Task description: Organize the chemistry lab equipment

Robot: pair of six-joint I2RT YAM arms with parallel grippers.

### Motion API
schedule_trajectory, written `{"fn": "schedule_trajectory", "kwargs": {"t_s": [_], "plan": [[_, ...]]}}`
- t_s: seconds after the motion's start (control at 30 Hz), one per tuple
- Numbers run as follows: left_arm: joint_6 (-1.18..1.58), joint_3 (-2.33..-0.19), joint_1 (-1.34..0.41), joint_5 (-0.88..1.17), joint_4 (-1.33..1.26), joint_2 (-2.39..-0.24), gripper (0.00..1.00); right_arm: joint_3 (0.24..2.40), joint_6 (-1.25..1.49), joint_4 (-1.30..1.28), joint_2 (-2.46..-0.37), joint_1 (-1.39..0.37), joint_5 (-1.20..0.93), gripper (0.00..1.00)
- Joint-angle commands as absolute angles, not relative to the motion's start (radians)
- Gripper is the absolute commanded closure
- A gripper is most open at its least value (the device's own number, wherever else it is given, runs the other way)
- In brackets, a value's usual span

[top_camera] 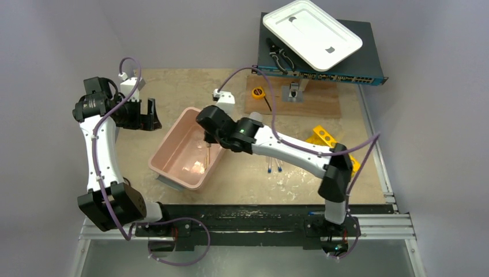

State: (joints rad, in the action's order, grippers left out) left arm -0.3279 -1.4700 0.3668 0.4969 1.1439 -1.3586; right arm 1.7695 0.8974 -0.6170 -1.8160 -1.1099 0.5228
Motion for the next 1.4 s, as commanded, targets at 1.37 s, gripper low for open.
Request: {"fn": "schedule_trajectory", "kwargs": {"t_s": [1.37], "plan": [[-0.359,-1.459,0.377,0.421,1.092,-1.319,0.00,1.562,0.986,-0.591,-1.757,-0.889,0.585,0.60]]}}
